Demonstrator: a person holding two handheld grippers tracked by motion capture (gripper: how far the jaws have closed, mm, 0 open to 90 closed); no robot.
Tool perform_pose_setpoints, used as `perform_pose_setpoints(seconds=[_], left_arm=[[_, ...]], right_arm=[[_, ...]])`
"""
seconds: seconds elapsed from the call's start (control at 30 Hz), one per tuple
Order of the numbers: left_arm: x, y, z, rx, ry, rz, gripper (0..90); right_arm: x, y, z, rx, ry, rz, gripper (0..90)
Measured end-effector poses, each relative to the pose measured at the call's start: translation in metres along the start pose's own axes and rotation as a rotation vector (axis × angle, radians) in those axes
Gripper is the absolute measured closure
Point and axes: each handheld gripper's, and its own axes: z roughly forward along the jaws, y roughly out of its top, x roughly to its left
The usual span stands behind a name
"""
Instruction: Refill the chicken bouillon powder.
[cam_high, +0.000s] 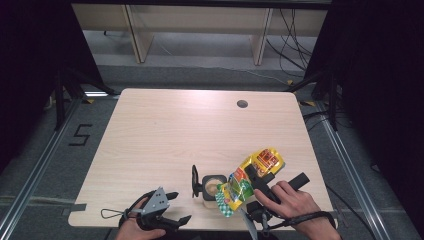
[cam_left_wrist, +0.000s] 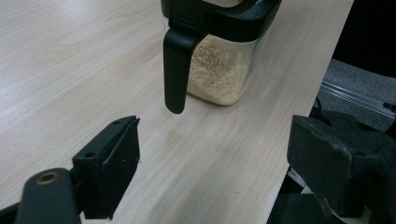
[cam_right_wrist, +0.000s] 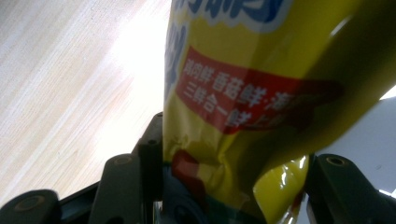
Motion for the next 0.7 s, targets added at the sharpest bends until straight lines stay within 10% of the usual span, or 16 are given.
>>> perform_pose_setpoints(seconds=[0.7], left_arm=[[-0.0002,0.0000,0.0004,-0.006,0.001,-0.004,16.8]], right_arm=[[-0.0006,0.0000,-0.0044,0.012,0.003,0.020,48.8]])
